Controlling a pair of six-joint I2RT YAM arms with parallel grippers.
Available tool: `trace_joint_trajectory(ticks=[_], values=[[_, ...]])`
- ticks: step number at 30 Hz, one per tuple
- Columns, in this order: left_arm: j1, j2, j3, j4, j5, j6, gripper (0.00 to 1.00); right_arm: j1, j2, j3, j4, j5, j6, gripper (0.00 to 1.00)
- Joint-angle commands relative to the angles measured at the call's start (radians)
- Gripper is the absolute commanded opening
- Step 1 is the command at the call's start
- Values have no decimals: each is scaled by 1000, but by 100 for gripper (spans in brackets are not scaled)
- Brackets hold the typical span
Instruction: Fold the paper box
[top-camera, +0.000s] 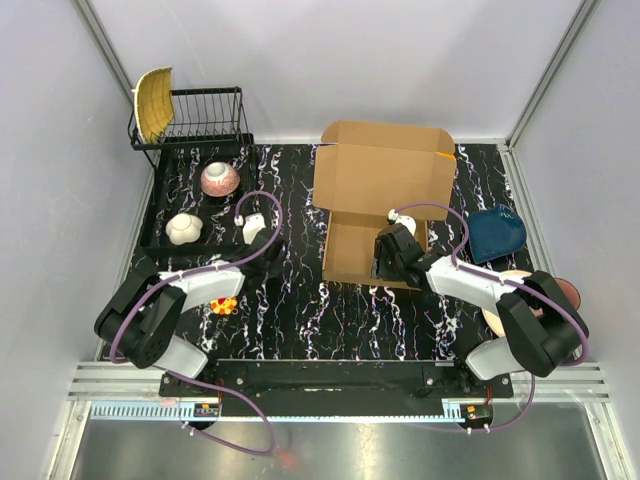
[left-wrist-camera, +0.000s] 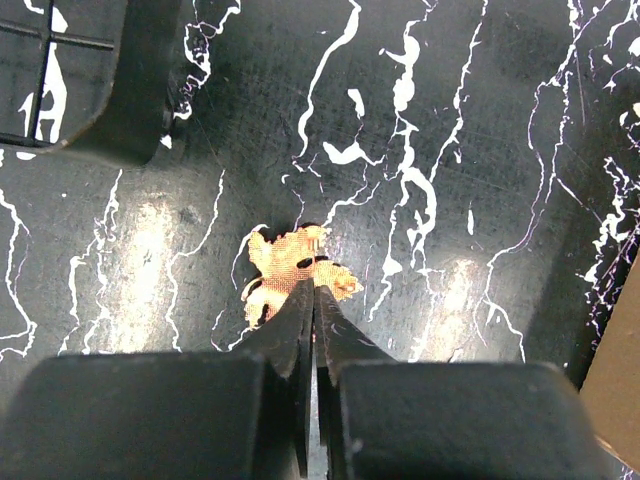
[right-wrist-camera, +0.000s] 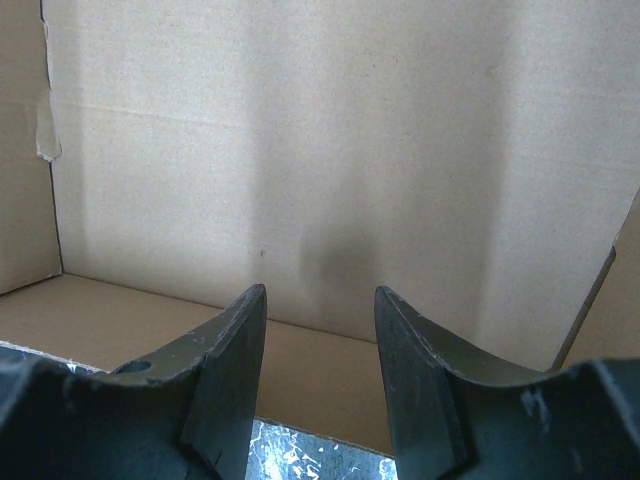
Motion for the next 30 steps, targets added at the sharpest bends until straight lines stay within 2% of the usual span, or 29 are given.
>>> trace_joint_trajectory(ticks=[1,6,16,22,25,26,30], values=[[-5,-43,-9,3,16,-3,0,12,-26,12,13,3,-15,54],[-5,-123,-11,-2,37,-15,0,12,-43,23,-2,4,-15,54],[-3,-389,-69,38,112,-64,0,12,-124,63,-74,38,-13,55],[14,-537,-178,277,262,-127,0,12,-175,77,-93,30,4,55],[21,-561,-210,423,345,-165,0,12,-205,94,-108,30,10,55],[20,-563,-224,549,371,-167,0,12,-218,97,-113,35,13,55],[21,-513,-278,817,506,-225,0,12,-320,92,-81,49,13,56]])
